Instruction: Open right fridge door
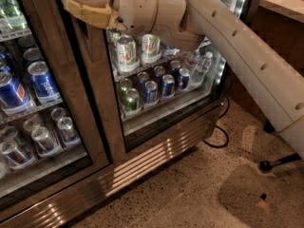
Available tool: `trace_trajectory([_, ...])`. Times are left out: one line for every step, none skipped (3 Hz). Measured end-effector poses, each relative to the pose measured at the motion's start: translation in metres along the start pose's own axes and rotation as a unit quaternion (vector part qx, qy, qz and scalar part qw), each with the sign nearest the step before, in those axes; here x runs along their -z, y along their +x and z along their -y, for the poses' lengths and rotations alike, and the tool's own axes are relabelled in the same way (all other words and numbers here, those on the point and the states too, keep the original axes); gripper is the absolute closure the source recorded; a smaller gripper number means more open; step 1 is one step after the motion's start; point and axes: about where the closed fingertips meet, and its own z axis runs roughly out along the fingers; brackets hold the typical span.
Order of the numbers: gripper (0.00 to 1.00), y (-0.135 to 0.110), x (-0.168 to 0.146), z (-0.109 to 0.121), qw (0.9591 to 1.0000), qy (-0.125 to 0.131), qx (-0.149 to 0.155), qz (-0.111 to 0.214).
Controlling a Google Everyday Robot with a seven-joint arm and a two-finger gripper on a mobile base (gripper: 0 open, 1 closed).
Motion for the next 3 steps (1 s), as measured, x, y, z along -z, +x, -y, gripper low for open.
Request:
trace_trajectory([1.0,-0.0001,0.0007,0.0002,1.0,0.0,0.0,0.0])
trace_trajectory([1.0,-0.0022,0.0018,-0.0027,1.0,0.003,-0.001,0.0])
trace_trajectory([1.0,-0.0022,0.0018,-0.0028,1.0,0.003,-0.001,0.0])
